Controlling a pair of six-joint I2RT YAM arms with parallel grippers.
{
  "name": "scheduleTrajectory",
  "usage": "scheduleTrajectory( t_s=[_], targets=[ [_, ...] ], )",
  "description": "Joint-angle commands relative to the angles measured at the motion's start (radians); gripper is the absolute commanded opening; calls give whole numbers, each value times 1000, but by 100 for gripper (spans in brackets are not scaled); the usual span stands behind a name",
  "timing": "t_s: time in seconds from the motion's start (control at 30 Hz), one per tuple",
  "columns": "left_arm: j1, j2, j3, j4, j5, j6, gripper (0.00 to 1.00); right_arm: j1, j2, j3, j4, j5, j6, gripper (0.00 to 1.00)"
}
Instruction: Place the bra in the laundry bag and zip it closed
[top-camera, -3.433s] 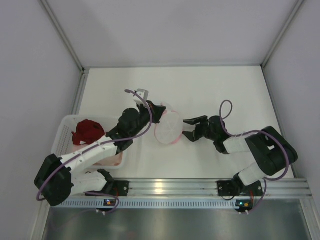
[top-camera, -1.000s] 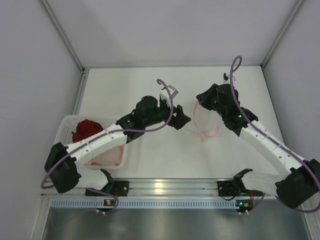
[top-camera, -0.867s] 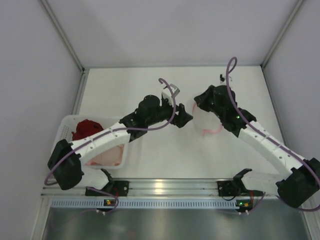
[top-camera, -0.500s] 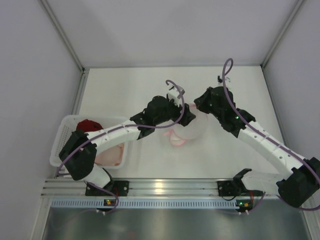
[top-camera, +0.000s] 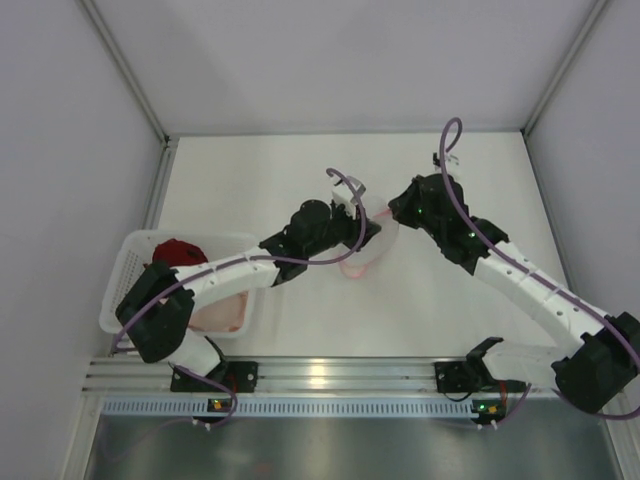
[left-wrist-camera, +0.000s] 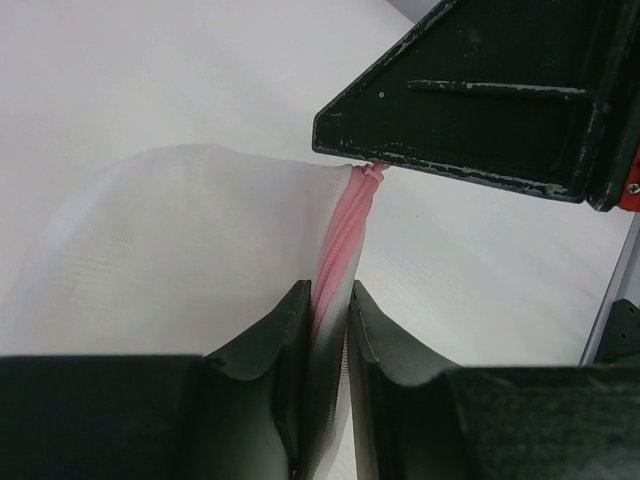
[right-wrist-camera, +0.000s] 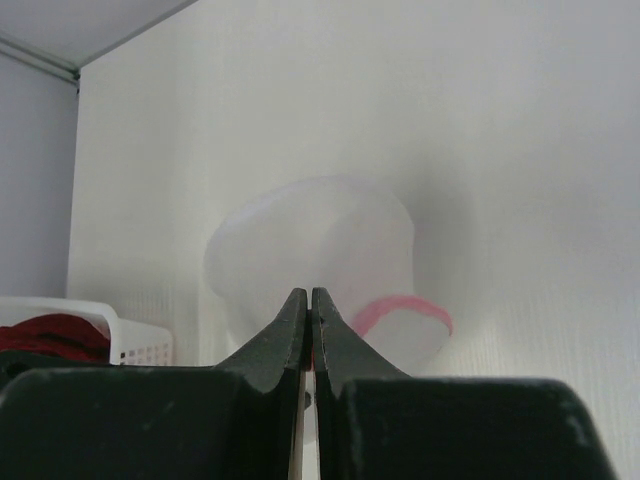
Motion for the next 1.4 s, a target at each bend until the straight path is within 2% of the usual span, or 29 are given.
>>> scheduleTrajectory(
  t_s=[0.0, 0.17, 0.3, 0.43, 0.47, 0.5, 0.63, 0.83, 1.0, 1.17, 1.27, 1.37],
  targets=[
    [6, -84, -36, 115, -78, -38, 25, 0, -8, 43, -1, 64, -31, 0],
    [13, -154, -73, 151, -103, -77, 23, -5, -20, -19, 5, 78, -13, 0],
    [13, -187, -88, 159, -5, -54, 25, -8, -19, -46, 27, 86, -4, 0],
    [13, -197, -110, 159, 6, -55, 27, -8, -14, -26, 31, 76, -13, 0],
    [13, -190, -110, 159, 12, -50, 29, -10, -17, -23, 31, 70, -15, 0],
    [13, -187, -108, 158, 29, -40, 37, -10, -19, -17, 31, 61, -16, 0],
    [13, -145, -75, 95, 97, 81, 52, -10, -32, -16, 33, 38, -24, 0],
    [13, -65, 5, 1, 187, 207, 56, -10, -43, -8, 45, -19, -76, 0],
    [16, -4, 60, -25, 184, 195, 53, -11, -34, 26, 7, 0, -68, 0],
    [14, 42, 100, -27, 204, 121, 48, -11, -23, 29, 1, 3, -55, 0],
    [16, 71, 122, -27, 183, 88, 39, -10, -14, 34, 1, -10, -51, 0],
    [16, 93, 134, -27, 158, 62, 24, -11, -12, 40, -2, -7, -51, 0]
  ],
)
